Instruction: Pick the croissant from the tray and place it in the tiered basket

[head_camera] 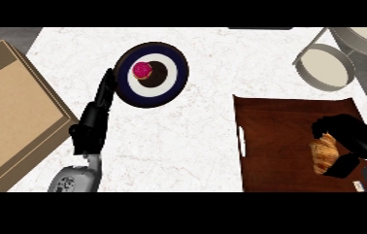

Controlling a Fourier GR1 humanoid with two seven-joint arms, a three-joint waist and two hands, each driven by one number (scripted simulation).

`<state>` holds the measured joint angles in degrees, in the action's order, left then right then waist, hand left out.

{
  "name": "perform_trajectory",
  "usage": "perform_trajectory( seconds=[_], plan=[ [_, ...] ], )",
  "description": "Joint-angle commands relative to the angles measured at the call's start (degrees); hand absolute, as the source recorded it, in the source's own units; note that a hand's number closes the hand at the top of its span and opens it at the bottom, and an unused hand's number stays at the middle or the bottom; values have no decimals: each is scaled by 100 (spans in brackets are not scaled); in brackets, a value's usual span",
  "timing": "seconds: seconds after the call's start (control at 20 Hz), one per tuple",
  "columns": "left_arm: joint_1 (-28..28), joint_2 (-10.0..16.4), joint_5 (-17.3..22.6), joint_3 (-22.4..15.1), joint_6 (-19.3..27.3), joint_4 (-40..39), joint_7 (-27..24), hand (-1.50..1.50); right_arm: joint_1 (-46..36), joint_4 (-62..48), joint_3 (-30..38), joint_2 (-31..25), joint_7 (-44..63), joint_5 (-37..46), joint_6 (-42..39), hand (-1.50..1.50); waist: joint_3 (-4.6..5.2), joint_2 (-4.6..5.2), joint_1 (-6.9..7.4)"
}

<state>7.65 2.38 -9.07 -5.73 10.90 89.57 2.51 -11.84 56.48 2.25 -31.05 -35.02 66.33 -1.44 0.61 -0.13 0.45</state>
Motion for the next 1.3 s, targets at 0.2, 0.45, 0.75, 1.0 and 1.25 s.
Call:
perform_trajectory(
  seconds=[0.2, 0.45, 0.75, 1.0, 1.25],
  plan=[
    [102, 183, 104, 171, -158, -38, -27, 0, -912, 498, -44, 785, 3592, 1022, -899, 150, -43, -7, 6],
    [-11, -77, -54, -9, 92, 189, 205, 0, -739, 1948, 221, 677, 4176, 855, -1423, 150, -52, -33, -120],
    [-229, 56, -34, 61, 2, 248, 2, 0, -1163, 3484, 886, 288, 4448, 257, -2423, 150, -50, -53, -142],
    [-137, -101, -47, -8, 31, 47, -25, 0, -1690, 4166, 1594, -67, 4622, -463, -3686, 150, -55, -17, -105],
    [19, -135, -128, -20, 68, 56, 72, 0, -2388, 4248, 2094, -322, 5067, -835, -4511, 150, -57, -3, -68]
  ],
)
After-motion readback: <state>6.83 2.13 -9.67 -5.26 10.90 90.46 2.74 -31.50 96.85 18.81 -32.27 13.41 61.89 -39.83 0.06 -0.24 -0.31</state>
